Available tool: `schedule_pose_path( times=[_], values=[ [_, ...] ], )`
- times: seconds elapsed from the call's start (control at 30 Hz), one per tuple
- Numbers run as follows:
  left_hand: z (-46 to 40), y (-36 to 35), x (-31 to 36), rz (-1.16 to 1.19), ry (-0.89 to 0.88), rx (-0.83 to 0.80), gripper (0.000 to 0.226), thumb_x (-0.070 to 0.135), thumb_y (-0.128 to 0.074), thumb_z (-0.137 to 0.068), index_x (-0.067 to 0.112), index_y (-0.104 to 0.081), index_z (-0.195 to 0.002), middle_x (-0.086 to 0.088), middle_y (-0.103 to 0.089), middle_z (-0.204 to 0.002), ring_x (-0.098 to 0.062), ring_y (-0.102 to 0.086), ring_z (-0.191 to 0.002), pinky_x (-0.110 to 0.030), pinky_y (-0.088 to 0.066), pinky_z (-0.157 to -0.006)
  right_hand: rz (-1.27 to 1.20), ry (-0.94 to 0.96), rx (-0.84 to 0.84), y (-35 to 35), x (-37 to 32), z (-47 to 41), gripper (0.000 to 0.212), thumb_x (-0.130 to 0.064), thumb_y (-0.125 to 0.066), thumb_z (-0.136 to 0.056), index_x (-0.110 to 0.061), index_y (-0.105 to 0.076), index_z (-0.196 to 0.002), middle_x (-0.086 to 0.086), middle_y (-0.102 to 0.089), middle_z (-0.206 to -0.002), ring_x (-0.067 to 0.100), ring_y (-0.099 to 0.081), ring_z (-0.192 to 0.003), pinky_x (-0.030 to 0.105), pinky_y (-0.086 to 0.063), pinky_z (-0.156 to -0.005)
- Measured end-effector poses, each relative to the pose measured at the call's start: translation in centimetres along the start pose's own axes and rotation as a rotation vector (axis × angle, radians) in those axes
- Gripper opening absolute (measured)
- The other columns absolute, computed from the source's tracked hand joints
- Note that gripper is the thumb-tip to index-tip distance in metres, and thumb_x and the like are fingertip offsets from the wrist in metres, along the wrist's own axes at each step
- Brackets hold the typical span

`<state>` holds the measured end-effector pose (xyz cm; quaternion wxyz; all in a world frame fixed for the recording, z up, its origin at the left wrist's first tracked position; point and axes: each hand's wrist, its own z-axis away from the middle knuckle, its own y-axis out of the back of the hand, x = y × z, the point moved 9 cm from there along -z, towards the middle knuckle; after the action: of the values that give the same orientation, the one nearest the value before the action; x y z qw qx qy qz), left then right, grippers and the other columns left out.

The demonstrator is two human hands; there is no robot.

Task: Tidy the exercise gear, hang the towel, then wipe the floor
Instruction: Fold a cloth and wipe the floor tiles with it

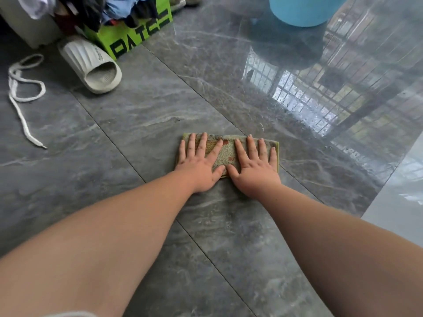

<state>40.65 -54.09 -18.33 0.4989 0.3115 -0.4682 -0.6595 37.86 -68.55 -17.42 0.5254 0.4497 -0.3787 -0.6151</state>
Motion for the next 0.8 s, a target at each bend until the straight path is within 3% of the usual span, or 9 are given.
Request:
schedule_pose_path(
  times=[0.67, 0.73, 0.8],
  values=[
    [22.8, -8.7, 2.9, 0.003, -0.052, -0.104, 0.074, 0.066, -0.017, -0.094, 0.039, 0.028, -0.146, -0.011, 0.033, -0.157, -0.038, 0.034, -0.141, -0.058, 0.02, -0.112, -0.017, -0.01, -0.085, -7.8, -4.0, 23.7, 0.077, -0.066, -0.019, -0.09, -0.034, 0.01, -0.155, 0.001, 0.017, -0.163, 0.028, 0.023, -0.148, 0.054, 0.014, -0.118],
    [23.8, -8.7, 3.1, 0.001, -0.05, -0.096, 0.073, 0.065, -0.017, -0.094, 0.04, 0.025, -0.148, -0.01, 0.029, -0.159, -0.037, 0.03, -0.143, -0.058, 0.017, -0.114, -0.028, -0.007, -0.062, -7.4, -4.0, 24.4, 0.076, -0.063, -0.024, -0.09, -0.035, 0.001, -0.156, 0.0, 0.008, -0.165, 0.027, 0.014, -0.15, 0.052, 0.009, -0.119],
    [23.8, -7.5, 3.0, 0.036, -0.051, -0.045, 0.068, 0.061, -0.022, -0.096, 0.041, 0.011, -0.152, -0.008, 0.014, -0.163, -0.035, 0.017, -0.147, -0.056, 0.01, -0.117, -0.069, -0.014, 0.022, -5.6, -3.7, 24.1, 0.065, -0.053, -0.036, -0.091, -0.039, -0.022, -0.153, -0.003, -0.016, -0.164, 0.024, -0.009, -0.15, 0.048, -0.008, -0.119]
  ],
)
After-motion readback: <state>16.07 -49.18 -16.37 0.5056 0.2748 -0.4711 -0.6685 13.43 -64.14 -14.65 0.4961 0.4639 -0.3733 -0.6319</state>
